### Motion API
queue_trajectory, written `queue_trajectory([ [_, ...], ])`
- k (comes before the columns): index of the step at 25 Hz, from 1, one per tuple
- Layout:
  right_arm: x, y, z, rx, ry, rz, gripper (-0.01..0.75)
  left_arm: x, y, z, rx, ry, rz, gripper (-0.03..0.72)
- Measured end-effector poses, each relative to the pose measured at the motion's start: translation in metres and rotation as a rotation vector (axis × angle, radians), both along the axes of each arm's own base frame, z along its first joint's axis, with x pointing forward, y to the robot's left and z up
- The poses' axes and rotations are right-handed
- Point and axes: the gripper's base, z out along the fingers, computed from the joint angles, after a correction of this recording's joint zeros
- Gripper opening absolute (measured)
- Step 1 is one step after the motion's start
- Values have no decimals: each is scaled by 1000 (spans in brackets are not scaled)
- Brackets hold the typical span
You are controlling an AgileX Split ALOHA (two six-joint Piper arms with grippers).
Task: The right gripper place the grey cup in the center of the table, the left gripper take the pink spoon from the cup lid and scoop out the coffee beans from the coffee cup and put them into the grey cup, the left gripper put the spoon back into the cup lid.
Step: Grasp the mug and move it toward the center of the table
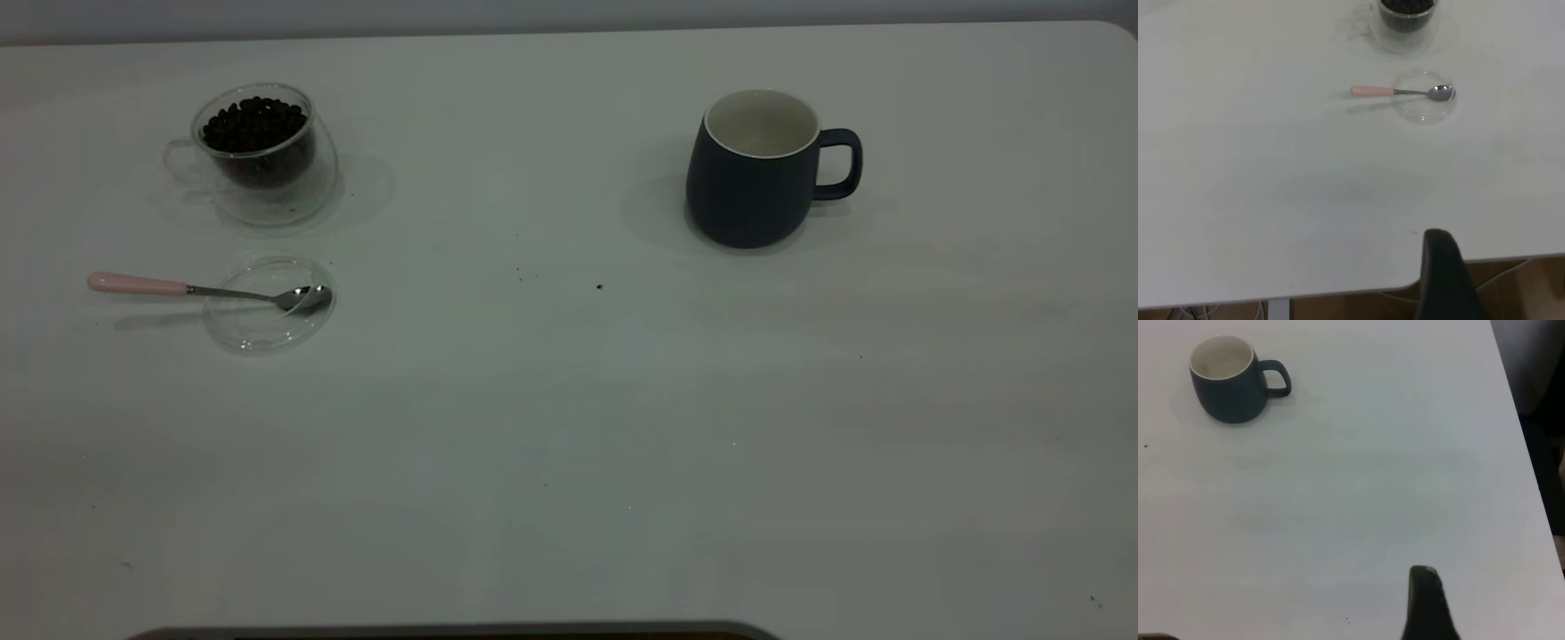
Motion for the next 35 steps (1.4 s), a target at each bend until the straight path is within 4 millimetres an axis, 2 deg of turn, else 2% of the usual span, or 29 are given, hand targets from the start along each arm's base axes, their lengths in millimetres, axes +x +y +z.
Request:
queue_trajectory([
  [26,2,-1,0,-14,16,43,531,0,0,0,0,0,0,478],
  [30,15,-1,4,-20,62,47,554,0,0,0,0,0,0,478],
  [35,57,4,13,-37,78,98,620,0,0,0,0,0,0,478],
])
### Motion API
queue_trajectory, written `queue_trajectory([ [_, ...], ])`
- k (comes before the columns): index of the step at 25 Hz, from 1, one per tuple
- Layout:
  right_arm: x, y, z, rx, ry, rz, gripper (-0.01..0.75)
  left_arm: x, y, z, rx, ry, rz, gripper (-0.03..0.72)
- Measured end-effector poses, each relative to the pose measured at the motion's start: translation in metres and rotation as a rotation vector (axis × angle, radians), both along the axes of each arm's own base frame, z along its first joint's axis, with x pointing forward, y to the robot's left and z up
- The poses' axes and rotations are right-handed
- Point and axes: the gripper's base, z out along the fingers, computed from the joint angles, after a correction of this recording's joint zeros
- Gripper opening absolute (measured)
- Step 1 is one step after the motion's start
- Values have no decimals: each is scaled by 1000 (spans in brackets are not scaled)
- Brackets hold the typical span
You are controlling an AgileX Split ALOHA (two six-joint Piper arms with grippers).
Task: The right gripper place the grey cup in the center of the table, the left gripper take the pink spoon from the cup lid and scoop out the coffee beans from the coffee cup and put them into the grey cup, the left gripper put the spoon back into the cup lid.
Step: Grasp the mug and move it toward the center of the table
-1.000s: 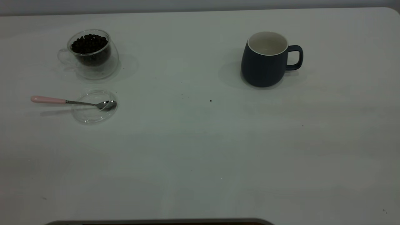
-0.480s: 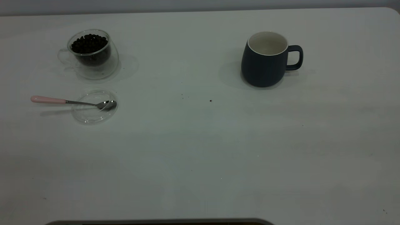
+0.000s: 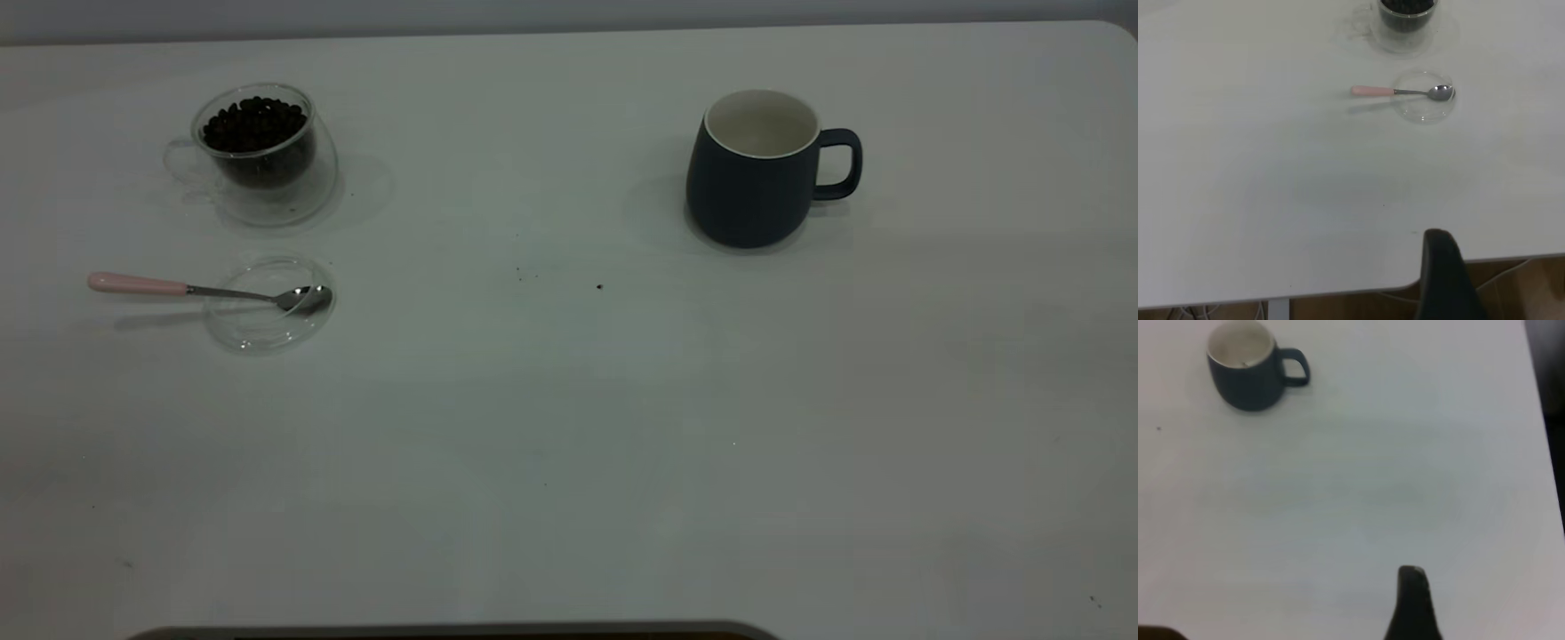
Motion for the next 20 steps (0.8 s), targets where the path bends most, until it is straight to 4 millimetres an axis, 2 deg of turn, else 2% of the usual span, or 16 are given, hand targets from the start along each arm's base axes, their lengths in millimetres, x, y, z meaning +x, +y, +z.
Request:
queue_trajectory([
  [5,59,7,-2,-61,61,105,626,0,0,0,0,0,0,478],
  [12,161,20,-7,-83,222,268,589,0,0,0,0,0,0,478],
  [15,204,25,-20,-111,268,340,579,0,0,0,0,0,0,478],
  [20,277,32,-62,-162,342,488,577,0,0,0,0,0,0,478],
])
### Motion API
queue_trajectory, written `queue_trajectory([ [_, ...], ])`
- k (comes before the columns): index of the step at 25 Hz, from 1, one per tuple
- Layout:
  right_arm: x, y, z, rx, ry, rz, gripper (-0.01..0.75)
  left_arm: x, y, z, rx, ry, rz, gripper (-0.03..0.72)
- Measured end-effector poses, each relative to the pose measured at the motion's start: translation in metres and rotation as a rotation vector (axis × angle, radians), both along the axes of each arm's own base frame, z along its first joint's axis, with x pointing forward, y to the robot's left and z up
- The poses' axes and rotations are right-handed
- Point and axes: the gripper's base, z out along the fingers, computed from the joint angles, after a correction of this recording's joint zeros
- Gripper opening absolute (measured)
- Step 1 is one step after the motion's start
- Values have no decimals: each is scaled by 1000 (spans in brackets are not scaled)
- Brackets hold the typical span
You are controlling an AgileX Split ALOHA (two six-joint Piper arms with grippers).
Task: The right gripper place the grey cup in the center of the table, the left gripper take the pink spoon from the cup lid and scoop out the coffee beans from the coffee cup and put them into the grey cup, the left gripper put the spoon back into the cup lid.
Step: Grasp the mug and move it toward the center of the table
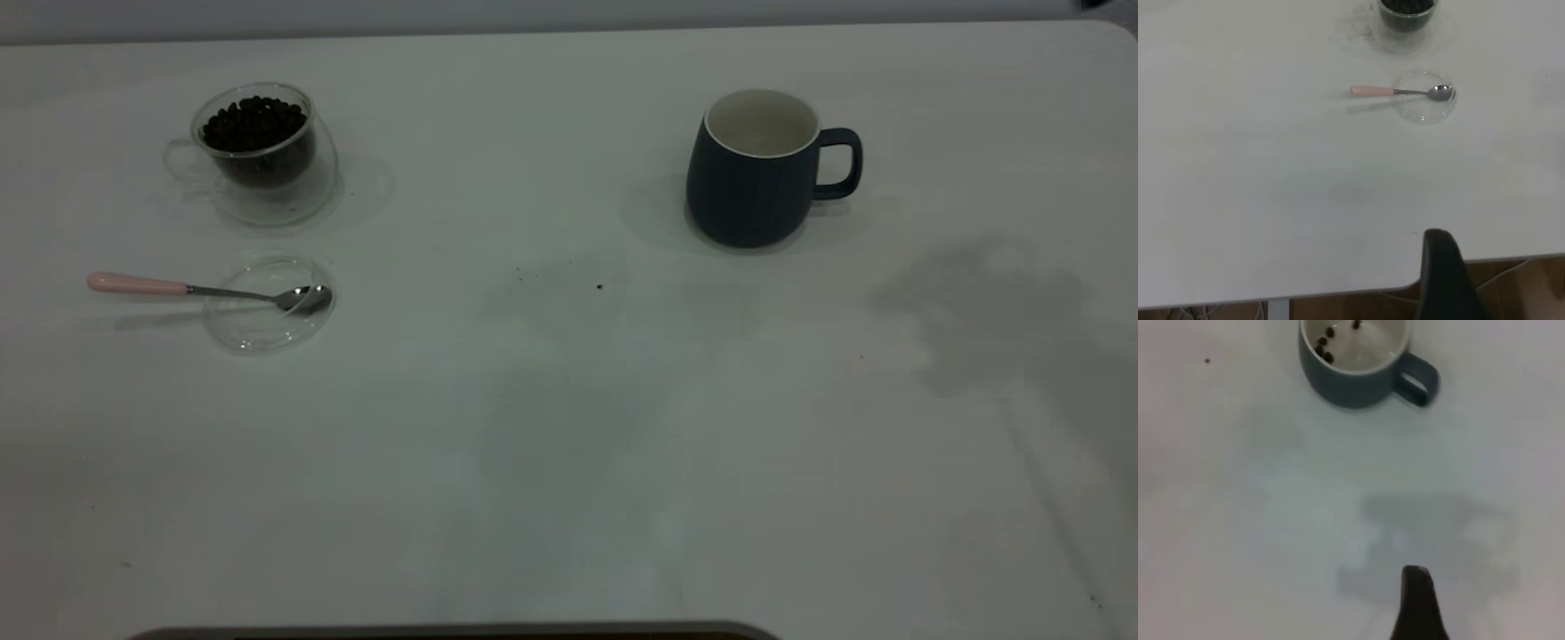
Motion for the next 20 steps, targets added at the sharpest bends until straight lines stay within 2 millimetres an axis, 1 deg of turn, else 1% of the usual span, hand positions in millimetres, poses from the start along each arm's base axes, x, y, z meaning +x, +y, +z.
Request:
queue_trajectory([
  [2,29,2,-23,-25,16,74,577,0,0,0,0,0,0,478],
  [3,42,3,-30,-52,2,130,577,0,0,0,0,0,0,478],
  [5,63,4,-54,-107,2,253,577,0,0,0,-1,0,1,478],
  [7,81,5,-72,-172,-20,396,577,0,0,0,-1,0,1,478],
  [9,94,7,-93,-215,-30,516,577,0,0,0,-1,0,1,478],
  [12,107,9,-114,-233,-69,649,574,0,0,0,-1,0,1,478],
  [14,113,12,-124,-239,-104,725,569,0,0,0,-1,0,1,478],
  [18,116,18,-144,-216,-149,810,545,0,0,0,-1,0,1,478],
  [20,117,20,-153,-189,-167,823,533,0,0,0,-1,0,1,478],
])
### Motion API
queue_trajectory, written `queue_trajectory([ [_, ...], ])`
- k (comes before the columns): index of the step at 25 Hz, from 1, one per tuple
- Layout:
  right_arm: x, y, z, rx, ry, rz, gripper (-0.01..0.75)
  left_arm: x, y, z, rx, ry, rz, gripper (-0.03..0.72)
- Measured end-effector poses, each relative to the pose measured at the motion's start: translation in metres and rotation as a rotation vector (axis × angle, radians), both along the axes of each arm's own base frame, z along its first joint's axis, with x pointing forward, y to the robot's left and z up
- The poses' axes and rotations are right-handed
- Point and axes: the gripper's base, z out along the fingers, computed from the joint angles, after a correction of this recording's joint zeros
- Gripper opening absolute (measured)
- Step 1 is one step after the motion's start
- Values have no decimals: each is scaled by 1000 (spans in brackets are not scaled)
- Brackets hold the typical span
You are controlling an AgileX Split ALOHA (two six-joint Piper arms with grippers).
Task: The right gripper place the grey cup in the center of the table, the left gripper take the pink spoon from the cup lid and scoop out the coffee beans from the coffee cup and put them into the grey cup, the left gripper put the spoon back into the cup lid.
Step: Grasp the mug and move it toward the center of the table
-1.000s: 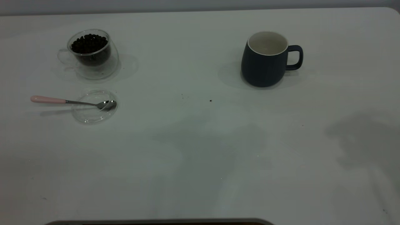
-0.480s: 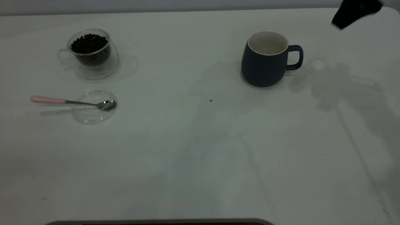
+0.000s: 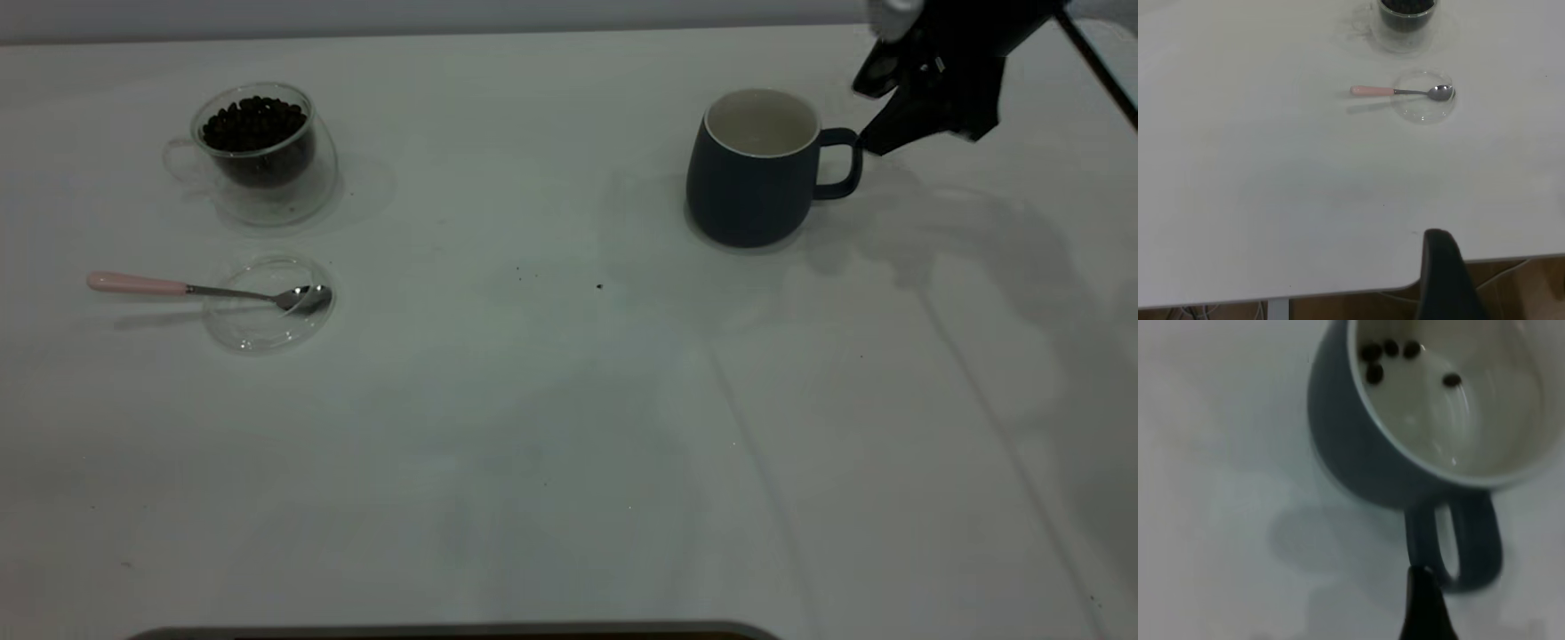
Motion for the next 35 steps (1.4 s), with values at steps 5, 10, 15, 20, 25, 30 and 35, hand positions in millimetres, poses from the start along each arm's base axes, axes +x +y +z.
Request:
queue_trajectory([
  [5,0,7,-17,58,24,-44,523,0,0,0,0,0,0,478],
  [10,-2,28,-25,56,21,-33,523,0,0,0,0,0,0,478],
  [15,-5,62,-28,85,9,-43,523,0,0,0,0,0,0,478],
  [20,-12,97,-34,96,9,1,523,0,0,0,0,0,0,478],
  [25,-8,130,-31,155,-11,6,523,0,0,0,0,0,0,478],
  [30,-8,145,-30,188,-14,2,523,0,0,0,0,0,0,478],
  [35,-12,139,-27,186,19,-41,523,0,0,0,0,0,0,478],
])
